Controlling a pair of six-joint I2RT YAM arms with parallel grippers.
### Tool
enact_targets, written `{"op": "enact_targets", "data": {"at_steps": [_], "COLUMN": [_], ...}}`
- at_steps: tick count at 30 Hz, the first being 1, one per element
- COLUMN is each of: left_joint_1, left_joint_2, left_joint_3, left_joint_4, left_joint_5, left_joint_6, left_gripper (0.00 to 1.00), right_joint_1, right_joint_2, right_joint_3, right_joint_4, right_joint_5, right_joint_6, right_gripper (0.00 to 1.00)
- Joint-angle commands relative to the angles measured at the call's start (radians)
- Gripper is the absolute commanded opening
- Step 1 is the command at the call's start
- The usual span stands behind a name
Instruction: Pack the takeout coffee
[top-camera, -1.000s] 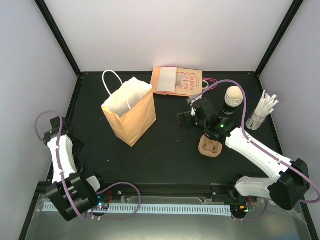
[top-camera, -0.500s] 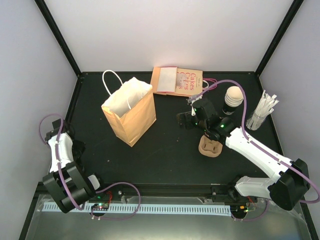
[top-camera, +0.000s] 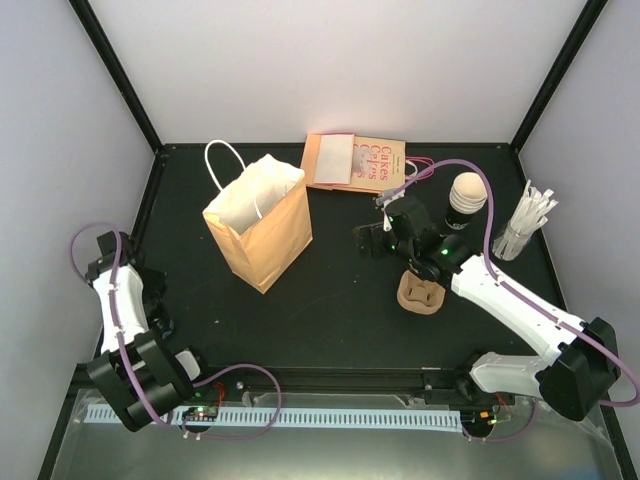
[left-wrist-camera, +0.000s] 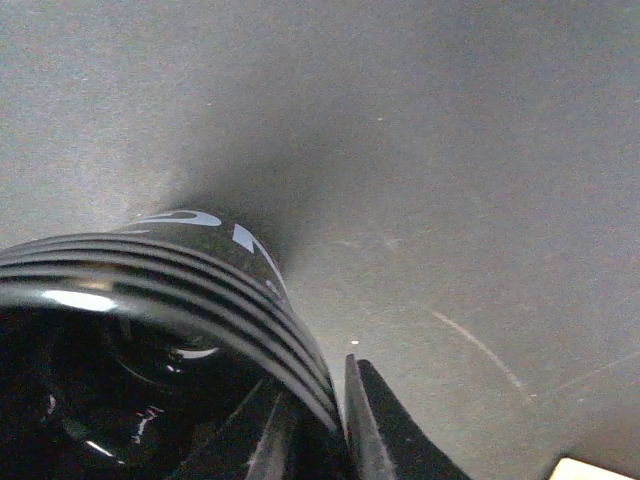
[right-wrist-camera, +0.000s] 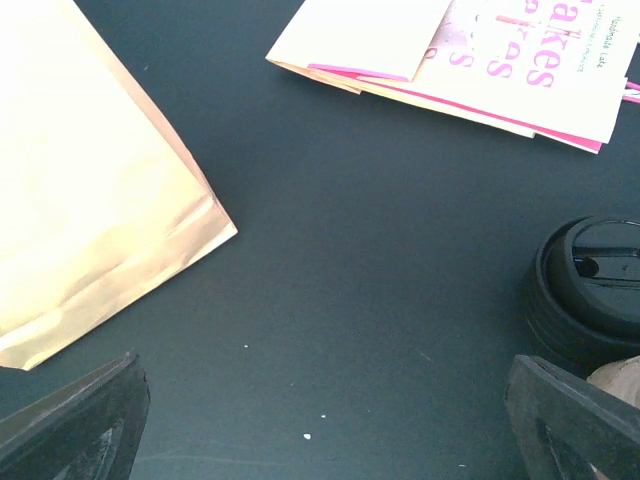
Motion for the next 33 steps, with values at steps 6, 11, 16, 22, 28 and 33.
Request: {"op": "enact_targets", "data": {"at_steps": [6, 11, 16, 22, 28, 33], "left_joint_1": [-0.003, -0.055, -0.116, -0.198, -0.222, -0.219], "left_joint_2": [0.066, 0.101, 0.202, 0.3, 0.31, 0.301], "left_joint_3": [0.089, 0.117, 0.186, 0.242, 0.248, 0.261], "left_joint_4": [0.069, 0.11, 0.117, 0.14, 0.121, 0.054], "left_joint_5": [0.089, 0.101, 0.076, 0.099, 0.096, 0.044], "left_joint_6": [-0.051, -0.091, -0.114, -0.102, -0.081, -0.066], "left_gripper": [0.06, 0.06, 0.06, 0.06, 0.07, 0.15], "right_joint_1": [-0.008, -0.007, -0.008, -0.008, -0.009, -0.009], "right_joint_2": [-0.005, 0.007, 0.009, -0.005, -0.013, -0.022], "right_joint_3": [0.014, 0.033, 0.042, 0.045, 0.047, 0.034], "right_joint_4": [0.004, -0.012, -0.028, -0.042, -0.052, -0.049], "right_joint_5": [0.003, 0.002, 0.006, 0.027, 0.039, 0.043], "right_joint_6": [0.003, 0.001, 0.002, 0.001, 0.004, 0.004], "right_gripper": [1.0, 1.0, 1.0, 1.0, 1.0, 1.0]}}
